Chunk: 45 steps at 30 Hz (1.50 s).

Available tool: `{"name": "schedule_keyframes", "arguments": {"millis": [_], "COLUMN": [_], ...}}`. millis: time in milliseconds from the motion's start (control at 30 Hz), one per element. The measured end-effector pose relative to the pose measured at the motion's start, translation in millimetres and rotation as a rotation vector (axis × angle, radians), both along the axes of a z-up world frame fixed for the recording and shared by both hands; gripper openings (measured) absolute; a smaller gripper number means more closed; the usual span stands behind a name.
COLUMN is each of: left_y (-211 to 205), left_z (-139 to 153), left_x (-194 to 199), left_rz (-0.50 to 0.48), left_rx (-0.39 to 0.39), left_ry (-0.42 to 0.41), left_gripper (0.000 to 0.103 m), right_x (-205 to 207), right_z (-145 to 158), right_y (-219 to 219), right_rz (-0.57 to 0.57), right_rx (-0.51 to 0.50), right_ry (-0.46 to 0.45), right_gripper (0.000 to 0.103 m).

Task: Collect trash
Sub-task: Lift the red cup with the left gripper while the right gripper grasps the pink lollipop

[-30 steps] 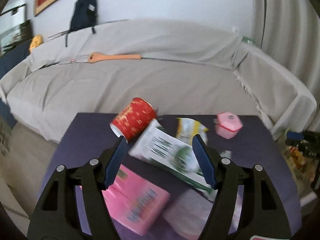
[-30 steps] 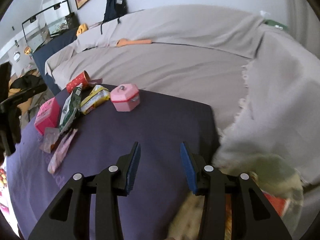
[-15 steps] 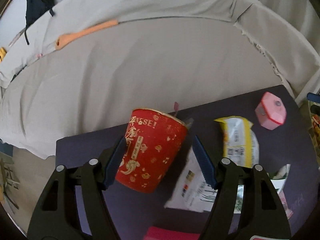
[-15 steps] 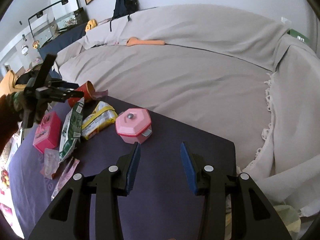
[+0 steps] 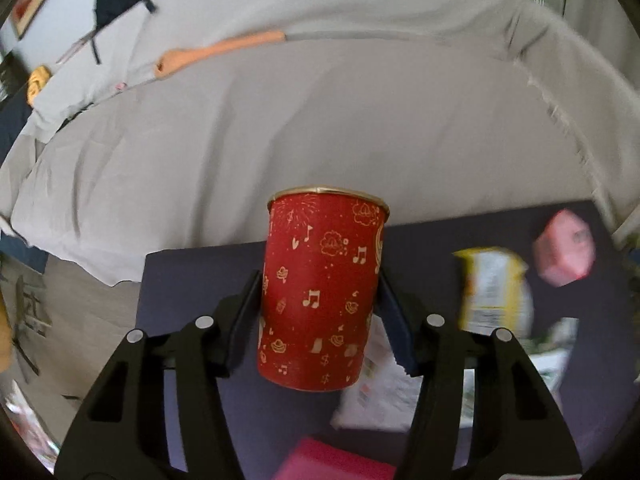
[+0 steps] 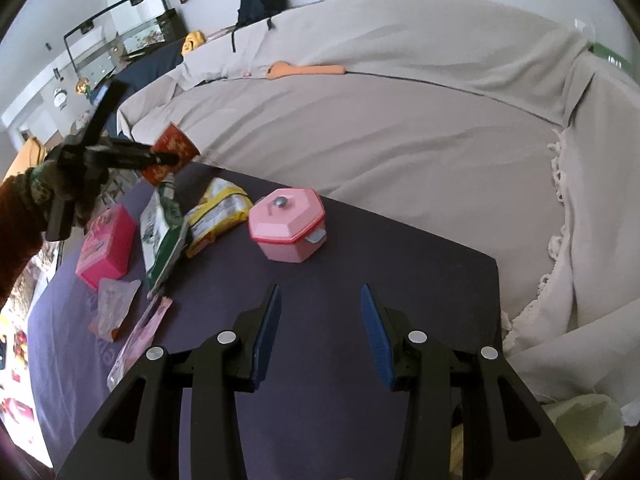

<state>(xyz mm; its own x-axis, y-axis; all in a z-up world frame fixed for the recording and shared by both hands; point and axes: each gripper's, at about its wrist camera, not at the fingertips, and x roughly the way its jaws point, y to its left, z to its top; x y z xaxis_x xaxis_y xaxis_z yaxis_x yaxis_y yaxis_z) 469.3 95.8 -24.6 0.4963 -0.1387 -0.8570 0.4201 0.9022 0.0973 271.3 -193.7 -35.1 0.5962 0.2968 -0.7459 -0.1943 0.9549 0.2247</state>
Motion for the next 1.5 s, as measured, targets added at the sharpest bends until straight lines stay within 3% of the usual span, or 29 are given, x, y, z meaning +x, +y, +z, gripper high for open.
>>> {"name": "schedule_keyframes", "arguments": {"millis": [133, 267, 433, 567, 733, 867, 967, 1133, 1367, 1500], "left_y": [0, -2, -8, -3, 32, 52, 61, 72, 75, 72], "left_z": [33, 45, 29, 10, -7, -6, -5, -10, -11, -12], "left_x": [-53, -118, -202, -244, -250, -246, -247, -243, -236, -234], "left_rz": [-0.015, -0.045, -0.056, 0.031, 0.246, 0.315, 0.315, 0.306, 0.277, 0.281], "left_rx": [-0.091, -0.154, -0.265, -0.307, -0.371, -0.398, -0.416, -0.452, -0.508, -0.542], "left_ry": [-0.040, -0.037, 0.013, -0.017, -0.069, -0.099, -0.098, -0.066, -0.055, -0.045], "left_gripper": [0.053, 0.053, 0.054, 0.054, 0.055, 0.055, 0.056, 0.056, 0.056, 0.056], "right_x": [-14, -32, -52, -42, 23, 81, 129, 181, 211, 228], "right_z": [10, 18, 19, 24, 34, 27, 13, -10, -28, -40], "right_y": [-2, -3, 3, 28, 99, 158, 198, 228, 255, 266], "right_rz": [-0.004, 0.003, 0.016, 0.056, 0.154, 0.242, 0.322, 0.387, 0.446, 0.468], "right_rx": [0.012, 0.035, 0.061, 0.030, -0.029, -0.106, -0.164, -0.248, -0.408, -0.421], "right_ry": [-0.024, -0.044, -0.048, -0.069, -0.139, -0.160, -0.133, -0.072, -0.104, -0.041], "right_gripper": [0.040, 0.040, 0.040, 0.040, 0.040, 0.040, 0.040, 0.040, 0.040, 0.038]}}
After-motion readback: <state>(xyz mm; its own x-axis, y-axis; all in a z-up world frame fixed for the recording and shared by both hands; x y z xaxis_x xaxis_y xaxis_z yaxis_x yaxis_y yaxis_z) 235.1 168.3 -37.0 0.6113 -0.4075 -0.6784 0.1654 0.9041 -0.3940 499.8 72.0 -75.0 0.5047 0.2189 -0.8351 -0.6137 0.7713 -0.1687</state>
